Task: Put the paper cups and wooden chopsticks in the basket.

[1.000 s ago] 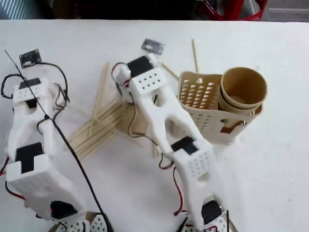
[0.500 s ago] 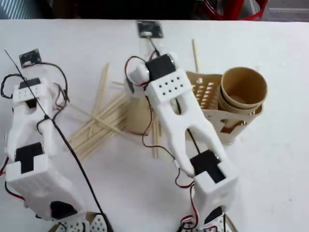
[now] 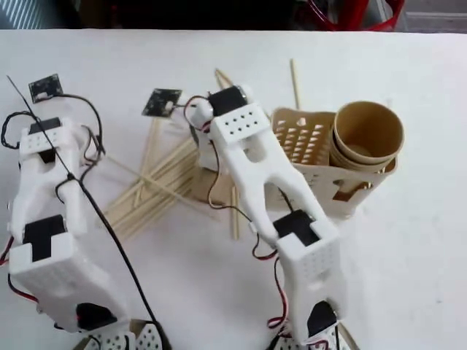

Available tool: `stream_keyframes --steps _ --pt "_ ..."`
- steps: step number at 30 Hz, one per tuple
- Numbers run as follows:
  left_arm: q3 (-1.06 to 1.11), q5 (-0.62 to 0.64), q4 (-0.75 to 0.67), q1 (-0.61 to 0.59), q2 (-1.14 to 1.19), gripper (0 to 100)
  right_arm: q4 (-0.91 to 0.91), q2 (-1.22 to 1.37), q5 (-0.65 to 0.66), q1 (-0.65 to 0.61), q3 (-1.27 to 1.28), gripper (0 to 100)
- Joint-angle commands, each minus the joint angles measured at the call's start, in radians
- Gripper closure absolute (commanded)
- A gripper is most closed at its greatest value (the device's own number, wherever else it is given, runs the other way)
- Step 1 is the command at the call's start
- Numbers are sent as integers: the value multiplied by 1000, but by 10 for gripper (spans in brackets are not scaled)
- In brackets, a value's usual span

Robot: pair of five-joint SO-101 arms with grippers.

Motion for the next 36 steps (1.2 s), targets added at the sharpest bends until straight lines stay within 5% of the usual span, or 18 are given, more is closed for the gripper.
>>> stream_keyframes --steps 1,9,17,20,27,36 --pt "-12 5 -15 1 -2 849 -15 8 21 41 -80 692" --pt "-12 5 -15 1 -2 849 59 99 137 33 -107 693" --pt "-12 5 -15 1 -4 849 85 116 307 39 -109 963" --pt "-12 5 -15 1 -4 849 87 116 322 39 -109 974" --pt "-12 5 -15 -1 -2 849 87 19 187 42 -115 981" --pt "-12 5 -15 -2 1 849 87 -414 -114 38 -106 981"
